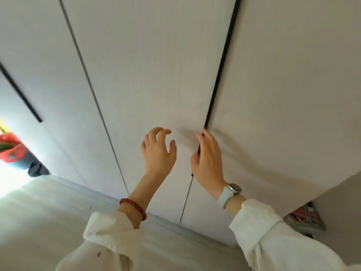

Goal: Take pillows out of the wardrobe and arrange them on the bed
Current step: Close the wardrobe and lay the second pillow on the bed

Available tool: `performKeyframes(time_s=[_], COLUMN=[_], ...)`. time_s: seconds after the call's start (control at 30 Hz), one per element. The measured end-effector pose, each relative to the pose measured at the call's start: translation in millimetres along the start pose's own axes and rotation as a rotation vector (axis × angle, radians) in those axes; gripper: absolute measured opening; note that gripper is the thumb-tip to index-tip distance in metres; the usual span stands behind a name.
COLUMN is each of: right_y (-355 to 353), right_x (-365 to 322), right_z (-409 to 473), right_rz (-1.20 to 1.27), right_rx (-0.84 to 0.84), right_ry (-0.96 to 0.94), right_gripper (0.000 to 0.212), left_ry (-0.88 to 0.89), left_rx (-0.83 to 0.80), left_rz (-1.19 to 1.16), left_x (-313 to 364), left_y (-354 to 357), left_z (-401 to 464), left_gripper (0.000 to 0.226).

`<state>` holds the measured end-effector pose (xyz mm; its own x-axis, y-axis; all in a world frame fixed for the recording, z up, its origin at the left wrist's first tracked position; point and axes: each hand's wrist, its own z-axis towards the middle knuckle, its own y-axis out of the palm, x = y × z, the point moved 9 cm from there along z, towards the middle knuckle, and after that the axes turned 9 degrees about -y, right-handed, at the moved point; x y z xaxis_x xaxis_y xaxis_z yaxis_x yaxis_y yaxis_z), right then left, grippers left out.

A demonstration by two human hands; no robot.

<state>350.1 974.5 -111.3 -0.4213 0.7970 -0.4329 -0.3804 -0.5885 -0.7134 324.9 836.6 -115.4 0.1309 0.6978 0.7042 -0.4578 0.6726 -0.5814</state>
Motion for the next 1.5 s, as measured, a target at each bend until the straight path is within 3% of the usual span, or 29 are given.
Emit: performKeyframes(time_s=[0.23, 0.4, 0.5, 0.63, 0.83, 0.97, 1.03, 1.13, 1.23, 1.37, 1.5], right_y=[181.3, 253.3, 279.0, 308.3, 386.5, 437.8, 455.4, 460.5, 431.1, 379.4, 330.9], right_x=[-73.3, -176.3, -245.8, -338.1, -477.5, -536.0, -542.5, -537.8, -536.1, -535.1, -539.9], right_z=[-159.9, -264.9, -322.8, -394.2, -467.6, -512.4, -531.3, -543.9, -543.7, -525.9, -510.6], right_rz=[0.333, 0.422, 0.463, 0.468, 0.363, 0.252, 0.192, 0.124, 0.224, 0.463, 0.576], right_rx=[-0.761, -1.170, -1.329, -1.458, -1.454, -1.509, -1.608, -1.621, -1.366, -1.193, -1.175], right_ry=[-0.140, -0.398, -0.569, -0.832, -1.183, -1.342, -1.349, -1.360, -1.517, -1.553, -1.607], right_gripper=[0.039, 0.035, 0.033, 0.033, 0.049, 0.080, 0.089, 0.077, 0.044, 0.017, 0.010], left_ry=[-0.720, -1.150, -1.365, -1.555, -1.499, -1.702, -1.687, -1.522, -1.444, -1.449, -1.484], left_rx=[0.126, 0.320, 0.419, 0.430, 0.233, -0.079, -0.111, 0.087, 0.299, 0.483, 0.599], left_rz=[0.217, 0.406, 0.504, 0.609, 0.873, 0.916, 0.922, 0.985, 0.957, 1.043, 1.116], left_x=[-210.1, -285.2, -304.6, -336.6, -427.2, -491.3, -497.0, -473.8, -436.0, -381.9, -317.1], left_y=[-81.2, -199.2, -262.2, -329.5, -423.8, -456.2, -457.7, -454.9, -447.1, -445.6, -443.7], left_z=[-193.2, -361.5, -453.9, -542.8, -596.6, -627.9, -630.9, -619.0, -613.4, -608.3, -602.2], left_gripper=[0.026, 0.027, 0.028, 0.032, 0.051, 0.082, 0.078, 0.049, 0.033, 0.036, 0.042])
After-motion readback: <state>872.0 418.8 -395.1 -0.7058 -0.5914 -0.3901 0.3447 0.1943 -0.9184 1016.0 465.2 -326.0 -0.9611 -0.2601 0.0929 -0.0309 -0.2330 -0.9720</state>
